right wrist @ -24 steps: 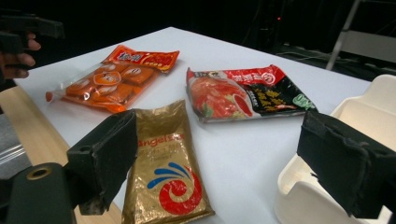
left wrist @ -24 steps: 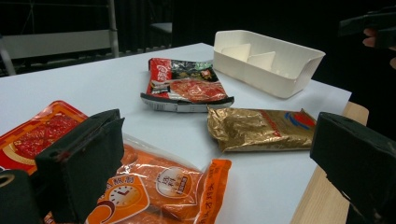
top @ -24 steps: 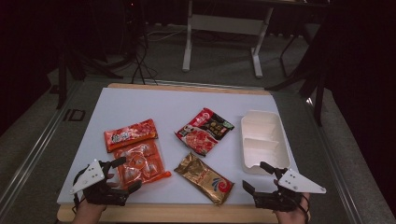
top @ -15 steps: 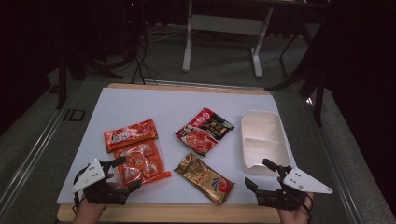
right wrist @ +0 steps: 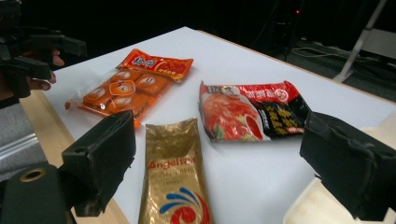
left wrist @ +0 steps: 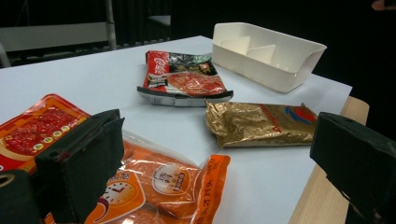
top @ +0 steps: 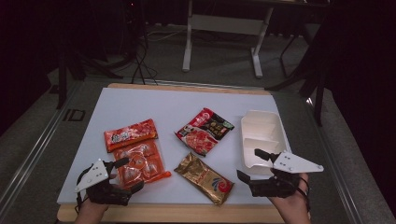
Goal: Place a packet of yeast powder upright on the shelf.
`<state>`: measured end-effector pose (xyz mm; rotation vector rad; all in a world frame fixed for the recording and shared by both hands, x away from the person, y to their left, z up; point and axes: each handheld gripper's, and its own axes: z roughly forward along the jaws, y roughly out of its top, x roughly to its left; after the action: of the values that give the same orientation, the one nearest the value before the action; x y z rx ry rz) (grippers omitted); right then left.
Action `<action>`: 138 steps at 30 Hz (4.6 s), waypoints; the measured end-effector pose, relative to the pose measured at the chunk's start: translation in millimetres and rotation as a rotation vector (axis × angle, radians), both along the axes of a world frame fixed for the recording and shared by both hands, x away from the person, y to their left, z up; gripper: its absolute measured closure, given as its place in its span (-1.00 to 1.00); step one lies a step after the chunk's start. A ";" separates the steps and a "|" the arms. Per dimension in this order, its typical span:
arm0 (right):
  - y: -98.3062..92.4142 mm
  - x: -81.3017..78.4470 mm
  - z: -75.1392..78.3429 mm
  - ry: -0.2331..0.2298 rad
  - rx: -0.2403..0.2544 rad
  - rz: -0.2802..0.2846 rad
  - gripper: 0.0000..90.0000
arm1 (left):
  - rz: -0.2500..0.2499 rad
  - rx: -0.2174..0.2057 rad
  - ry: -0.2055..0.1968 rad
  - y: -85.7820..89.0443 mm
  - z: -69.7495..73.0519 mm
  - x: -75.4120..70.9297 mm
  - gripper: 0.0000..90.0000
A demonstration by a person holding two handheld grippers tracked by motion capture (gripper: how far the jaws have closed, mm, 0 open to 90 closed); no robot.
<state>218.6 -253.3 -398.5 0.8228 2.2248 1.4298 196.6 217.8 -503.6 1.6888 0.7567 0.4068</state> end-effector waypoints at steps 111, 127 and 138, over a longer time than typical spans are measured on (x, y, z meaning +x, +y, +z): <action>130.1 90.7 -58.2 0.176 -0.336 0.232 0.99 | -0.028 0.018 0.042 -2.5 -5.0 5.8 -0.94; 89.9 68.0 -16.0 0.133 -0.195 0.241 0.99 | -0.029 0.027 0.049 -5.2 -6.3 7.6 -0.93; 77.6 51.4 16.4 0.092 -0.109 0.283 0.99 | -0.029 0.027 0.053 -6.0 -6.7 7.6 -0.93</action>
<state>269.9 -175.7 -382.1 0.5652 2.5463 1.3995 204.2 211.9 -510.3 1.7402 0.7673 0.3545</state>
